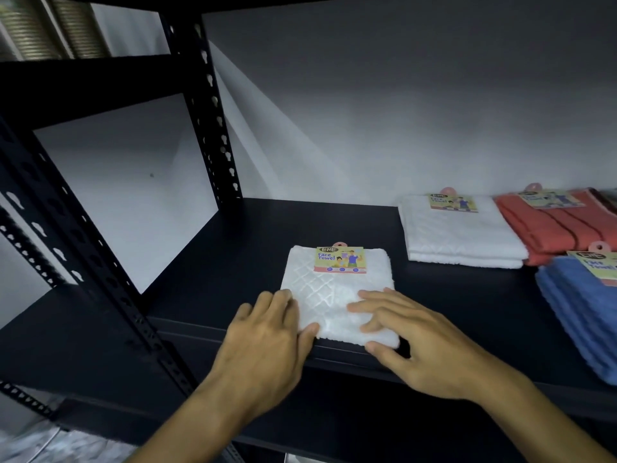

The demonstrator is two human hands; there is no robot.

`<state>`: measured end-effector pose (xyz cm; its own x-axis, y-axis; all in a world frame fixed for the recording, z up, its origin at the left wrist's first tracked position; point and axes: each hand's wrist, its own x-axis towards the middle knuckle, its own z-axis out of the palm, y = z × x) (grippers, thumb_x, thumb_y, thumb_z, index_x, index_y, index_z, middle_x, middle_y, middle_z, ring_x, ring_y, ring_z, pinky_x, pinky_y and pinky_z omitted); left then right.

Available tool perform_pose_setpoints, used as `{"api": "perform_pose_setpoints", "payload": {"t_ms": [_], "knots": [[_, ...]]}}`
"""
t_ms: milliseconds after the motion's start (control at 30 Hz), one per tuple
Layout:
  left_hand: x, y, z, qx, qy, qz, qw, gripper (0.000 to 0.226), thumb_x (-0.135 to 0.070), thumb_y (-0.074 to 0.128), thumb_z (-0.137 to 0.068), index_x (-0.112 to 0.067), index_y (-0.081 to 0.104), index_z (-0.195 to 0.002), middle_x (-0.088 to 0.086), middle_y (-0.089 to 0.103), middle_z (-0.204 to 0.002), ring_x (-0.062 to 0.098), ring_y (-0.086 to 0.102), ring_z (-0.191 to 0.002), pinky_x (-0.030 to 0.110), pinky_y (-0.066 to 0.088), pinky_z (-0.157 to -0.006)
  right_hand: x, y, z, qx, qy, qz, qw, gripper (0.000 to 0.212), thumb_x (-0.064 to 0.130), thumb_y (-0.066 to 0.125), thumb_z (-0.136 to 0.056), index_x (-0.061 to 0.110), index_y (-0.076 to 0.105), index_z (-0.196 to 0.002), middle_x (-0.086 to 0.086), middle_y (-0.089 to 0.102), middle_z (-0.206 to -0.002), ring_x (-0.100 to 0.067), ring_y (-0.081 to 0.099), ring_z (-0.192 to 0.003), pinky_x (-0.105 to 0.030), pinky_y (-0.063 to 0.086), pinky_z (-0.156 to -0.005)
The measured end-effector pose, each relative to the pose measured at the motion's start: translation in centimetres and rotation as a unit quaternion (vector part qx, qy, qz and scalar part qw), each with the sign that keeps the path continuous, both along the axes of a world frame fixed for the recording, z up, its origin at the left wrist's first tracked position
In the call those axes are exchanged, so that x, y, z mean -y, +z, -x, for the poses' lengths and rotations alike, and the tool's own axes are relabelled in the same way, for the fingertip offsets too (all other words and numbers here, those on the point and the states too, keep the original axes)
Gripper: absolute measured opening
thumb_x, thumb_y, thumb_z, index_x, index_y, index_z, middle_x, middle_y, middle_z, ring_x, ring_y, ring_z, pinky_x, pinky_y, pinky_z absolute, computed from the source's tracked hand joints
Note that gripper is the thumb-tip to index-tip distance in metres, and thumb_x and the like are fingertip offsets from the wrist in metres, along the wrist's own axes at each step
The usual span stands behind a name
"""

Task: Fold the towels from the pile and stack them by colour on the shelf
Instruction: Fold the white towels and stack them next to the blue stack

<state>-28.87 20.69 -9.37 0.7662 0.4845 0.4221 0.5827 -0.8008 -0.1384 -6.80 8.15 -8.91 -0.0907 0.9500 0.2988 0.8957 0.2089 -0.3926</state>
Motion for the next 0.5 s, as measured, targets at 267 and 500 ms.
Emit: {"api": "perform_pose_setpoints", "payload": {"t_ms": [267, 500], "knots": [[-2.2, 4.6, -2.2, 0.032, 0.174, 0.221, 0.959, 0.049, -0.061, 0.027, -0.098, -0.027, 0.058, -0.116, -0.009, 0.057, -0.115, 0.017, 0.057, -0.102, 0.032, 0.040, -0.074, -1.1, 1.1, 0.3, -0.185, -0.096, -0.061, 0.976, 0.016, 0.039, 0.057, -0.085, 0.031, 0.068, -0.095, 0.023, 0.063, -0.115, 0.000, 0.054, -0.118, -0.036, 0.047, -0.097], [-5.3, 5.7, -5.6, 0.021, 0.256, 0.372, 0.892, 0.047, -0.062, 0.061, -0.084, -0.017, 0.055, -0.075, -0.003, 0.060, -0.081, 0.020, 0.061, -0.078, 0.031, 0.044, -0.065, -4.1, 4.0, 2.1, -0.033, -0.432, 0.162, 0.886, 0.049, 0.060, 0.037, -0.096, 0.014, 0.057, -0.096, 0.000, 0.057, -0.103, -0.024, 0.057, -0.099, -0.031, 0.041, -0.070]]}}
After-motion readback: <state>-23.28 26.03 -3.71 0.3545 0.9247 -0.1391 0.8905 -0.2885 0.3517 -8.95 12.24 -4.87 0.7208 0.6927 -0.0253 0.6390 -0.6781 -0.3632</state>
